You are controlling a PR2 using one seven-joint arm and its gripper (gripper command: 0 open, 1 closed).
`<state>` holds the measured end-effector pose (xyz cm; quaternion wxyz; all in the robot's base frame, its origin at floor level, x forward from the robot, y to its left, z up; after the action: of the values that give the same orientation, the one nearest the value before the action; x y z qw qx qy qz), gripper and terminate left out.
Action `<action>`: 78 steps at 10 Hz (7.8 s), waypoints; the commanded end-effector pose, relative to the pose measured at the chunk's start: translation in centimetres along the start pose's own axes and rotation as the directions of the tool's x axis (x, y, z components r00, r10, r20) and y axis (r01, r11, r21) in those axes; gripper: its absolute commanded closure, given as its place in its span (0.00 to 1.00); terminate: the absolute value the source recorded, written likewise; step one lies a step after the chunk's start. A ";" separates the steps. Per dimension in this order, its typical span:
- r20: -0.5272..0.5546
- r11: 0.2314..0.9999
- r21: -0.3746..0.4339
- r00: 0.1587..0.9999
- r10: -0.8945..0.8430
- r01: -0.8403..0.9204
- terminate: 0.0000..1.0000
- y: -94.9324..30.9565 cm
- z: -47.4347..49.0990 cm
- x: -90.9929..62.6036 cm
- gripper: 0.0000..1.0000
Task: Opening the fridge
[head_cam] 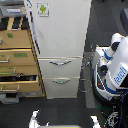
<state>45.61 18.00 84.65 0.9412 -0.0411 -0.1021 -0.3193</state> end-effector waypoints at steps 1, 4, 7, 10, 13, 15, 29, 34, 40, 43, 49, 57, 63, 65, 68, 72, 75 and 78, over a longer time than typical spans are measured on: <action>0.006 0.991 -0.104 0.996 0.084 -0.083 0.00 7.2 1.6 13.7 0.00; -0.032 0.980 -0.136 0.989 0.143 -0.146 0.00 9.4 1.2 16.7 0.00; -0.089 0.969 -0.069 0.969 0.229 -0.235 0.00 11.7 1.0 18.9 0.00; -0.130 0.932 0.010 0.924 0.361 -0.362 0.00 15.2 2.2 19.3 0.00; -0.180 0.899 0.121 0.881 0.437 -0.421 0.00 17.9 2.9 21.2 0.00; -0.171 0.885 0.144 0.870 0.463 -0.443 0.00 19.2 3.6 22.8 0.00; -0.100 0.859 0.296 0.881 0.462 -0.417 0.00 32.1 11.3 28.7 0.00; -0.111 0.865 0.284 0.881 0.459 -0.414 0.00 35.4 12.2 31.5 0.00; -0.114 0.886 0.194 0.887 0.448 -0.422 0.00 36.4 12.7 33.3 0.00; -0.123 0.887 0.185 0.886 0.448 -0.423 0.00 36.3 12.3 34.4 0.00; -0.126 0.895 0.109 0.887 0.444 -0.433 0.00 37.6 12.1 35.0 0.00; -0.136 0.898 0.068 0.888 0.440 -0.435 0.00 37.8 11.8 34.0 1.00; -0.138 0.900 0.075 0.890 0.435 -0.429 0.00 37.6 12.2 33.8 1.00; -0.144 0.902 0.074 0.891 0.431 -0.425 0.00 37.5 12.0 33.8 1.00; -0.167 0.904 0.073 0.889 0.427 -0.420 0.00 37.7 11.2 32.7 1.00; -0.183 0.928 0.047 0.910 0.373 -0.370 0.00 35.2 13.2 28.6 1.00; -0.166 0.925 0.060 0.910 0.379 -0.375 0.00 35.1 16.8 24.4 1.00; -0.212 0.970 0.024 0.947 0.240 -0.240 0.00 26.0 20.3 18.8 1.00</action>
<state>84.62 29.79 103.17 0.9881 -0.0236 0.0030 -0.1519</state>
